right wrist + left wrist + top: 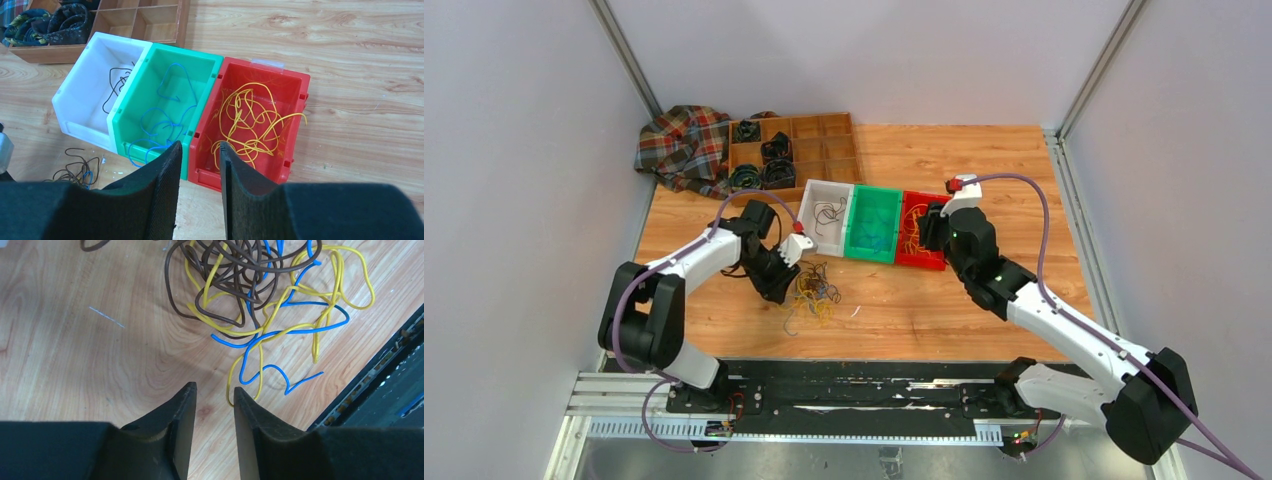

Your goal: Untangle the cables

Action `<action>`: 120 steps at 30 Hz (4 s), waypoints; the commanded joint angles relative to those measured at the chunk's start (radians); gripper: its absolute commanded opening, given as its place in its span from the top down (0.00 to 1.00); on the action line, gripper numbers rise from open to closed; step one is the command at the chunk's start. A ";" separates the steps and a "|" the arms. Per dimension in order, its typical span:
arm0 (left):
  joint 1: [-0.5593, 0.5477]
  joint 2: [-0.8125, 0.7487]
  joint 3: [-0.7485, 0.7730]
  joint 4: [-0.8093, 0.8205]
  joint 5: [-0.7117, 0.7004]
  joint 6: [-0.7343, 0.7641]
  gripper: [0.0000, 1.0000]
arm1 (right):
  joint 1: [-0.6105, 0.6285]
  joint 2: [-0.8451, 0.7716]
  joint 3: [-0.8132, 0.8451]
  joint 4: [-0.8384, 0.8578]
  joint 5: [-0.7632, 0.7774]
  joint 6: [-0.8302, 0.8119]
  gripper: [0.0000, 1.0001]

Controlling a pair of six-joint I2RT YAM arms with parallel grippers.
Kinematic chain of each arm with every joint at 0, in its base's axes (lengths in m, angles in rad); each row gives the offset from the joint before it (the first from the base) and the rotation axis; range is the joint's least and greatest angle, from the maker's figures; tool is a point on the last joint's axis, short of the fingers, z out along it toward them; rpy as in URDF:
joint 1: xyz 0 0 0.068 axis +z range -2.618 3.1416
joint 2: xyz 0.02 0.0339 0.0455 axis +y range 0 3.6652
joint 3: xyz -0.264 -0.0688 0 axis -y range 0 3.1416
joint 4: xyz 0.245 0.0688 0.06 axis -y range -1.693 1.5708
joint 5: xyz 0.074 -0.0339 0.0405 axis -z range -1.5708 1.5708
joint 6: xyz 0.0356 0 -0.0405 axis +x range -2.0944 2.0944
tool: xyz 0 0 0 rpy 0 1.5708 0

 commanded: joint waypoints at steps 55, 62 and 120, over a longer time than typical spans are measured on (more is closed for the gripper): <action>-0.237 -0.278 0.915 -0.412 0.230 -0.128 1.00 | 0.405 0.318 0.152 0.531 -0.255 -0.088 0.49; -0.237 -0.241 1.092 -0.411 0.202 -0.130 0.99 | 0.405 0.387 0.039 0.656 -0.241 -0.009 0.51; -0.237 -0.331 1.258 0.028 -0.087 0.124 1.00 | 0.476 0.380 0.209 0.580 -0.484 -0.126 0.35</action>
